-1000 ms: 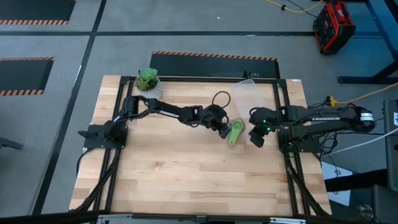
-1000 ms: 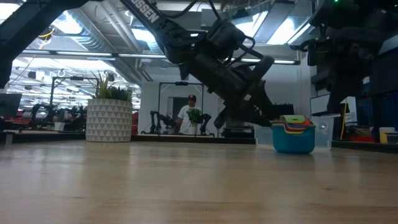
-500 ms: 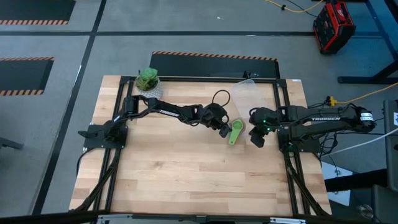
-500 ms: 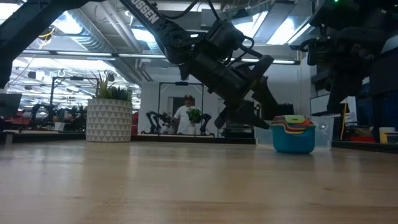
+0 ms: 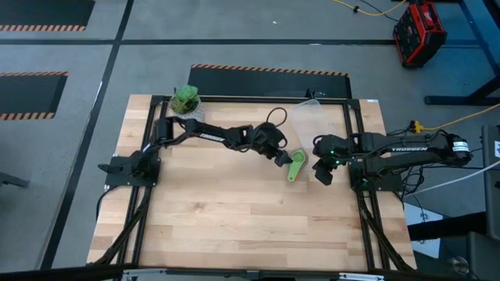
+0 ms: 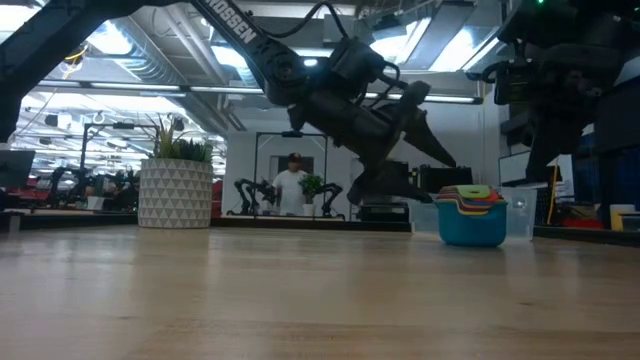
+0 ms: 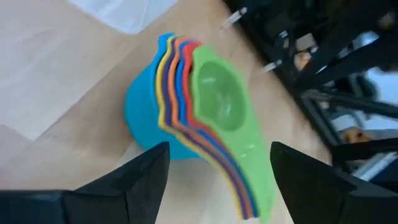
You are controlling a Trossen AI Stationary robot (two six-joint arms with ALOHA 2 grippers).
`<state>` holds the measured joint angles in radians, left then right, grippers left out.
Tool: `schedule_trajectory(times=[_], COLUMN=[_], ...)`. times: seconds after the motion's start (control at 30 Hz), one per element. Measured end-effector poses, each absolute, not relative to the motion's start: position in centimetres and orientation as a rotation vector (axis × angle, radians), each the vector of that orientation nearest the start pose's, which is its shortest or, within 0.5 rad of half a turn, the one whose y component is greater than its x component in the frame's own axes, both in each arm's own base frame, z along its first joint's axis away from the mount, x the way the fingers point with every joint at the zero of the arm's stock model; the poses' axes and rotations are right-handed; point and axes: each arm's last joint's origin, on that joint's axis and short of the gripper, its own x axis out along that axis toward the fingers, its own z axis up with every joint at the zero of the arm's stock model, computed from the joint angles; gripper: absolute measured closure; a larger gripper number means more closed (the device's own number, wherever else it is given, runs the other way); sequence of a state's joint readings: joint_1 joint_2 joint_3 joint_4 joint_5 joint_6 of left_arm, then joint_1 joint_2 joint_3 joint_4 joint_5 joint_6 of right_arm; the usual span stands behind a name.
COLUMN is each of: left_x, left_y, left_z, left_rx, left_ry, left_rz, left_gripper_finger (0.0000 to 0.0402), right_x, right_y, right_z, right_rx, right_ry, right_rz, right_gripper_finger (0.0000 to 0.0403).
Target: Nest measuring cups in basket
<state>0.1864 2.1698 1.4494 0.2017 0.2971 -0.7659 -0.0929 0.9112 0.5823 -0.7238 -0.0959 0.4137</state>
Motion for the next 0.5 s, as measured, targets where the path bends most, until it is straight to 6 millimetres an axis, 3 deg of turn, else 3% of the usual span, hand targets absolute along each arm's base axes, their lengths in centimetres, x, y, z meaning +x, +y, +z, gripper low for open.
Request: schedule_trajectory(times=[0.2,0.5], left_x=[46.6,46.8], left_y=[8.6,7.2], left_z=[16.5,16.6], left_rx=[-0.978,-1.105], left_ry=[0.546,0.595], left_rz=[-0.041,-0.083], left_gripper_finger=[0.0131,0.0131], right_x=[15.7,15.7], right_y=[-1.2,-1.2], right_z=[20.6,20.6], right_rx=[0.474,0.472], right_ry=[1.037,1.037], right_rz=[-0.214,-0.212], right_gripper_finger=[0.0391,0.0391])
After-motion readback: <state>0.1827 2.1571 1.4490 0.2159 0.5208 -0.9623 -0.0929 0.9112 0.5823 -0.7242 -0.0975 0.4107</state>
